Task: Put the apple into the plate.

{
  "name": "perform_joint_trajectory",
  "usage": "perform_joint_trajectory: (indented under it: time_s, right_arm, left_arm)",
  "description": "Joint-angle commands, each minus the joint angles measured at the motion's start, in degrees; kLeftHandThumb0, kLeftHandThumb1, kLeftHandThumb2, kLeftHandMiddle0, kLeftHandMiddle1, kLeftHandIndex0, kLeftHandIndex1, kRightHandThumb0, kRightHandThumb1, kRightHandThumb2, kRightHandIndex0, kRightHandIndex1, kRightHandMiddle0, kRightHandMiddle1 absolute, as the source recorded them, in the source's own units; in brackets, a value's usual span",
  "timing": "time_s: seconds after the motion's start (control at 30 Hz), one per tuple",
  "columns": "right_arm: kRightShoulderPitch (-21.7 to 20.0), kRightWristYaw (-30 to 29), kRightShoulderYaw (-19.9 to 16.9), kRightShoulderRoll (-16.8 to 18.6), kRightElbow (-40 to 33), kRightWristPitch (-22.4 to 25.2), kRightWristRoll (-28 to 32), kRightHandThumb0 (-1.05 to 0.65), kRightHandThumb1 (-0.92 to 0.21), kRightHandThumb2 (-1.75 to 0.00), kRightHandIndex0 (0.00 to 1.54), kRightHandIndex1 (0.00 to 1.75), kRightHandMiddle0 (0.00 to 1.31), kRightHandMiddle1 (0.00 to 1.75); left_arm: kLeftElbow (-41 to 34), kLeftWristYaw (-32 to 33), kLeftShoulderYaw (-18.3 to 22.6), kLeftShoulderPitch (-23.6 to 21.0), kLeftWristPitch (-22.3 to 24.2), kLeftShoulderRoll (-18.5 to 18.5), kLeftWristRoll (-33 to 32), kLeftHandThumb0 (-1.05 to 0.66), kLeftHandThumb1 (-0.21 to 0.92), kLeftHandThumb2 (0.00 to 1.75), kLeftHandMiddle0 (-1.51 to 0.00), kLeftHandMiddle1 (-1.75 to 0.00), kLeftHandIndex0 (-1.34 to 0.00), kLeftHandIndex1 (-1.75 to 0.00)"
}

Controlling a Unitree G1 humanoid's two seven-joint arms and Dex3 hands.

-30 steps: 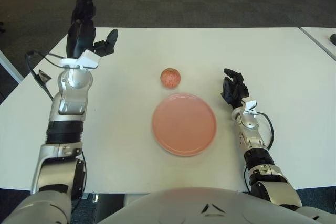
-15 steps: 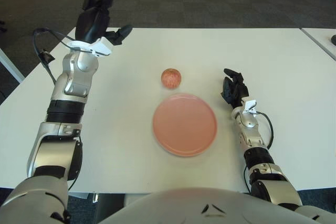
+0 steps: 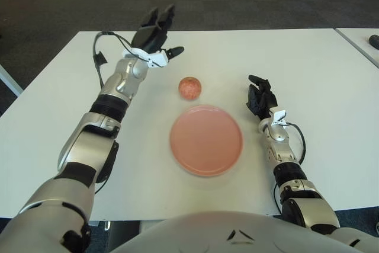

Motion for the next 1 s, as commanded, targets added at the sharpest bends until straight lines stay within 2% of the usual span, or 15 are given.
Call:
perform_joint_trajectory:
  time_s: [0.0,0.33,0.57,0.73,0.97]
  right_arm:
    - [1.34,-0.68,0.21,-0.24,2.94,2.01,-0.82,-0.58,-0.92,-0.66,0.31,0.29,0.0,0.87]
    - [0.94,-2.78,0.8,0.2,3.79,2.11,-2.28,-0.54,-0.88,-0.58,0.32,0.27,0.0,0.83]
    - [1.03,-3.58,1.24,0.53,3.6,2.21,-2.36,-0.5,-0.79,-0.64,0.32,0.25,0.0,0.82]
    - [0.96,-4.15,1.34,0.6,3.74,2.33,-2.46,-0.49,-0.75,-0.68,0.33,0.24,0.0,0.81]
    - [1.0,-4.88,1.47,0.94,3.93,2.03,-2.89,-0.47,-0.73,-0.71,0.34,0.25,0.0,0.79]
  left_arm:
    - [2.66,0.72,-1.1,-3.43,-0.21,0.18,0.81,-1.05,0.92,0.75,0.0,0.0,0.0,0.0]
    - [6.25,-1.26,-3.76,-5.91,2.06,-3.34,0.35,-1.05,0.92,0.7,0.0,0.0,0.0,0.0]
    - [11.6,-3.51,-5.23,-8.21,2.79,-5.76,-0.47,-1.05,0.92,0.7,0.0,0.0,0.0,0.0]
    - [13.76,-7.45,-5.54,-9.26,2.35,-6.11,-1.64,-1.05,0.92,0.69,0.0,0.0,0.0,0.0]
    - [14.91,-16.12,-5.76,-10.34,2.51,-5.3,-3.48,-1.05,0.92,0.7,0.0,0.0,0.0,0.0]
